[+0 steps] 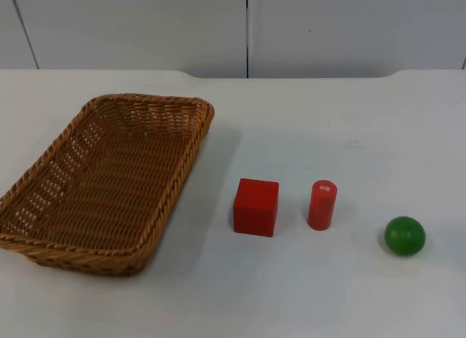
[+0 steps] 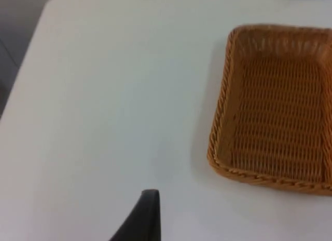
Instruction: Pick up the basket with the left hand and place the object to the left of the red cylinder into the basket with the right hand.
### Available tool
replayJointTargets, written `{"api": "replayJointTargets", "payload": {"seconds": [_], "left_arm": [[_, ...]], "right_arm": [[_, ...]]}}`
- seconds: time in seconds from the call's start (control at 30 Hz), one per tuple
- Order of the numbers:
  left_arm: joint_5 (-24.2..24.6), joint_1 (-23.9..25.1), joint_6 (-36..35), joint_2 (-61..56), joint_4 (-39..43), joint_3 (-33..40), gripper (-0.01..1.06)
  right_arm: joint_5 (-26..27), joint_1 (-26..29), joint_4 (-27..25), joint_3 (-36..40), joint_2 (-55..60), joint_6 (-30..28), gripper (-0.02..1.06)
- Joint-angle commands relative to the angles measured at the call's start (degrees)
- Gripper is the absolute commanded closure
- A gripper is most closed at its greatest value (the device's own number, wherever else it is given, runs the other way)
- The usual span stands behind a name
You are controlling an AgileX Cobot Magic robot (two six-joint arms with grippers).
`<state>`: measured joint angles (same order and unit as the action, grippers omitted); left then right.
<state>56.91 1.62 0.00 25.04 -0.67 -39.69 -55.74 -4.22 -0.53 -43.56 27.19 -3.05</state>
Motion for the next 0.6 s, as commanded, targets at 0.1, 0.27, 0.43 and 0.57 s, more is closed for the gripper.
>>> {"api": "replayJointTargets", "payload": {"seconds": [0.1,0.27,0.43,0.57], "left_arm": [[-2.9,-0.3,0.0,11.3,-0.9,-1.9,0.0],[-4.9,-0.3,0.0,18.9,-1.0,-1.9,0.0],[-5.3,-0.3,0.0,24.6,-2.2,-1.9,0.0],[-5.6,-0.3,1.2,27.4,-3.4,-1.9,0.0]], "right_arm": [[3.5,0.5,-0.2,-0.8,10.5,-0.3,-0.01],[4.9,0.5,0.5,-0.8,17.5,-0.3,-0.01],[5.0,0.5,0.2,-0.8,23.3,-0.3,-0.01],[4.9,0.5,0.2,-0.8,25.2,-0.3,-0.01]]}}
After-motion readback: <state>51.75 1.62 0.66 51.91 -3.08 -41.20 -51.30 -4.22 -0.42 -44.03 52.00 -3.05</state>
